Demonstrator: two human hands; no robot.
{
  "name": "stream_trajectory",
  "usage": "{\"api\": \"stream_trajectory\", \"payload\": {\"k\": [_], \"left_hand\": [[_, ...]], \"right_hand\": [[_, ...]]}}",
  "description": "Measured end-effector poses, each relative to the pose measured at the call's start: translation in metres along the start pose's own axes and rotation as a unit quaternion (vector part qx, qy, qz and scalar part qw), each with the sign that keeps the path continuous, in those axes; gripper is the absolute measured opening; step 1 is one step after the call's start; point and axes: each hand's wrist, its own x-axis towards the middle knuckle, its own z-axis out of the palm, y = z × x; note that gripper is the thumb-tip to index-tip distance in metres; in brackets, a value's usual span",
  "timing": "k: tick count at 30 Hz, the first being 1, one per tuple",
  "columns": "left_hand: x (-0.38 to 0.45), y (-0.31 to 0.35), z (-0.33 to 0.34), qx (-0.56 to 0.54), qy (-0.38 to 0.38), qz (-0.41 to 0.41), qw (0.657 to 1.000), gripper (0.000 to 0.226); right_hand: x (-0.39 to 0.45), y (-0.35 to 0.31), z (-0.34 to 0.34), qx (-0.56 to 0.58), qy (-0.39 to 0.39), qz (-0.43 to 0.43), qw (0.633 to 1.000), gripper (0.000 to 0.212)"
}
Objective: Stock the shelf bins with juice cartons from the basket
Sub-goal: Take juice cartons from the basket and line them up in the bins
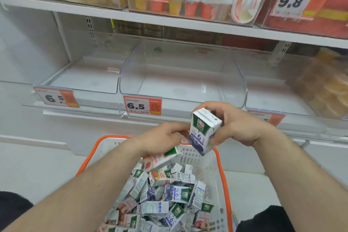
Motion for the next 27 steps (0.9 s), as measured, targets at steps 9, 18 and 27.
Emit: {"api": "stream_trajectory", "payload": {"k": [9,18,27], "left_hand": [[0.041,0.029,0.03,-0.104,0.132,0.028,0.985,0.034],[0.062,0.081,0.049,0.202,0.258,0.004,0.945,0.031],[0.07,0.083,0.059,0.046,0.212,-0.041,0.975,0.078]], "right_hand": [[-0.025,-0.005,-0.024,-0.071,0.183,-0.023,0.98,0.071],[-0.034,-0.025,0.004,-0.395,0.416,0.001,0.819,0.057],[-0.06,-0.036,-0.072,-0.321,0.63,0.043,0.706,0.043]]}}
